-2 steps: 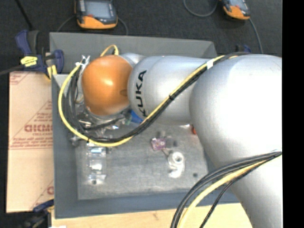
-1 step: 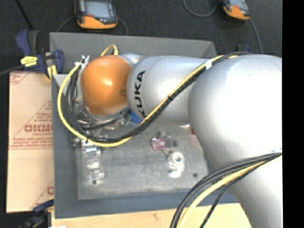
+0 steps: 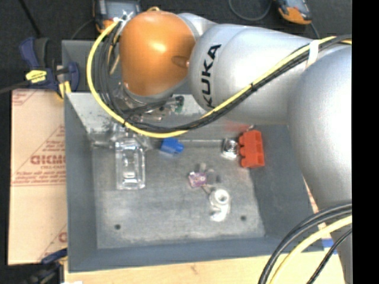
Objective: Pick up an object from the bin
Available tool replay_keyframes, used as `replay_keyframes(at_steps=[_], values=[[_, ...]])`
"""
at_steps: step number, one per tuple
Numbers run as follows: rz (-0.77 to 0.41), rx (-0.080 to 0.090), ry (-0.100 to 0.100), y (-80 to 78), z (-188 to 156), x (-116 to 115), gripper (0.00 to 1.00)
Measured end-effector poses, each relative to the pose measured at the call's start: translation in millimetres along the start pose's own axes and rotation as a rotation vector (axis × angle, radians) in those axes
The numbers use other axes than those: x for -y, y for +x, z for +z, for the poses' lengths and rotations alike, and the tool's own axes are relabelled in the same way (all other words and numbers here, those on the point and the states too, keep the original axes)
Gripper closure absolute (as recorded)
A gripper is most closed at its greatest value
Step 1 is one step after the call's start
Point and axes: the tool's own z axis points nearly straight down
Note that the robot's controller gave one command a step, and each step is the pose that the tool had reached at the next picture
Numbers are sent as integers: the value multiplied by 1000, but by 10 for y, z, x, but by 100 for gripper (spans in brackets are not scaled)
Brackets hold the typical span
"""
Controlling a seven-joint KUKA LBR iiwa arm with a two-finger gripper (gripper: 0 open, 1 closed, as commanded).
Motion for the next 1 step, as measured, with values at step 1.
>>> replay_keyframes(at_steps=[1], values=[[-358, 0, -6, 30, -869, -99, 100]])
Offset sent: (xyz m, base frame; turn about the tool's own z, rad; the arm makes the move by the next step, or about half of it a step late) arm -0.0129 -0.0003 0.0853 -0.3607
